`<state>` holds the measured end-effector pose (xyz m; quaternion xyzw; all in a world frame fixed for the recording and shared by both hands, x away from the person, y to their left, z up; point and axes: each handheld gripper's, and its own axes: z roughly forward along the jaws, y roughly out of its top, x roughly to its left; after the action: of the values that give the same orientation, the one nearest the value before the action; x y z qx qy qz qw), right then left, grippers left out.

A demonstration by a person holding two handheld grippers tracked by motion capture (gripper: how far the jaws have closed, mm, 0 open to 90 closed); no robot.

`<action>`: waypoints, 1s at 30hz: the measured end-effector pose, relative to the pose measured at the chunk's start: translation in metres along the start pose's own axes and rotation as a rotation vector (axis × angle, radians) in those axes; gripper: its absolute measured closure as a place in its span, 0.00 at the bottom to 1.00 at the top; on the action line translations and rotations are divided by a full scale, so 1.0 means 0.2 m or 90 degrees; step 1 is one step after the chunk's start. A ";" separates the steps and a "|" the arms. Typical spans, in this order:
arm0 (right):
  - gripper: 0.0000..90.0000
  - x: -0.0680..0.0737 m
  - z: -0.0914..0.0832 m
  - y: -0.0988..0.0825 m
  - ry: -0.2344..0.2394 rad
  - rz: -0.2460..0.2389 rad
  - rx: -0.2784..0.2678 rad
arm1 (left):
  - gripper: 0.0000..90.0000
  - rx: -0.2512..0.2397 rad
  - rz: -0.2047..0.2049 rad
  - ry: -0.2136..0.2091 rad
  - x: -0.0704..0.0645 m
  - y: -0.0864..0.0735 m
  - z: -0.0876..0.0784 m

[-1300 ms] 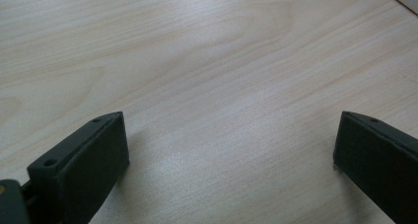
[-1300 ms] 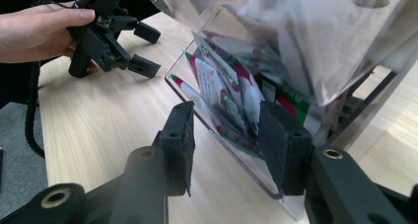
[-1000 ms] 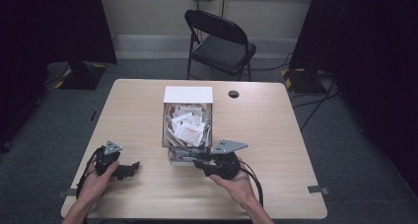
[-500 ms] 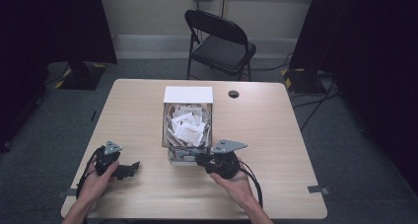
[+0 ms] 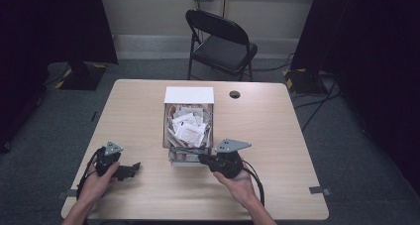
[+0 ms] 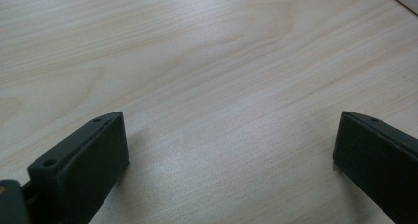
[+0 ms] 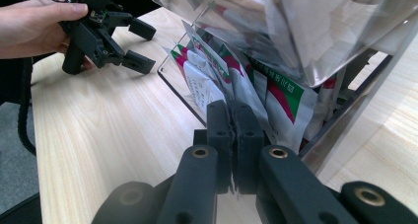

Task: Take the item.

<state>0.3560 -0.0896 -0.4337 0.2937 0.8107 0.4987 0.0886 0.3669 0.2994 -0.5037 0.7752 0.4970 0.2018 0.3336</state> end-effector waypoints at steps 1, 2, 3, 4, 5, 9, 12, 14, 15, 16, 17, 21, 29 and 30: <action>0.99 0.00 0.00 0.00 0.001 0.000 0.000 | 0.00 0.000 0.000 0.000 0.00 0.00 0.00; 0.99 0.00 0.00 0.00 0.001 0.000 0.000 | 0.00 0.000 0.000 0.000 0.00 0.00 0.00; 0.99 0.00 0.00 0.00 0.001 0.000 0.000 | 0.00 0.000 0.000 0.000 0.00 0.00 0.00; 0.99 0.00 0.00 0.00 0.002 0.001 -0.001 | 0.00 0.000 0.000 0.000 0.00 0.00 0.00; 0.99 0.00 0.00 0.00 0.004 0.003 -0.001 | 0.00 0.000 0.000 0.000 0.00 0.00 0.00; 0.99 0.01 -0.01 0.01 0.003 0.002 -0.001 | 0.00 0.000 0.000 0.000 0.00 0.00 0.00; 0.99 0.01 -0.01 0.01 0.004 -0.001 -0.003 | 0.00 0.000 0.000 0.000 0.00 0.00 0.00; 0.99 0.01 -0.01 0.02 0.005 -0.001 -0.004 | 0.00 0.000 0.000 0.000 0.00 0.00 0.00; 0.99 0.01 -0.01 0.02 0.005 -0.001 -0.005 | 0.00 0.000 0.000 0.000 0.00 0.00 0.00; 0.99 0.02 -0.02 0.02 0.006 -0.002 -0.006 | 0.00 0.000 0.000 0.000 0.00 0.00 0.00; 0.99 0.02 -0.02 0.02 0.007 -0.002 -0.006 | 0.00 0.000 0.000 0.000 0.00 0.00 0.00; 0.99 0.02 -0.02 0.02 0.007 -0.002 -0.008 | 0.00 0.000 0.000 0.000 0.00 0.00 0.00; 1.00 0.03 -0.04 0.04 0.009 -0.005 -0.013 | 0.00 0.000 0.000 0.000 0.00 0.00 0.00; 1.00 0.03 -0.04 0.04 0.009 -0.006 -0.013 | 0.00 0.000 0.000 0.000 0.00 0.00 0.00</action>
<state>0.3509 -0.0897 -0.4226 0.2855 0.8075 0.5086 0.0882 0.3669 0.2994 -0.5037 0.7752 0.4971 0.2018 0.3336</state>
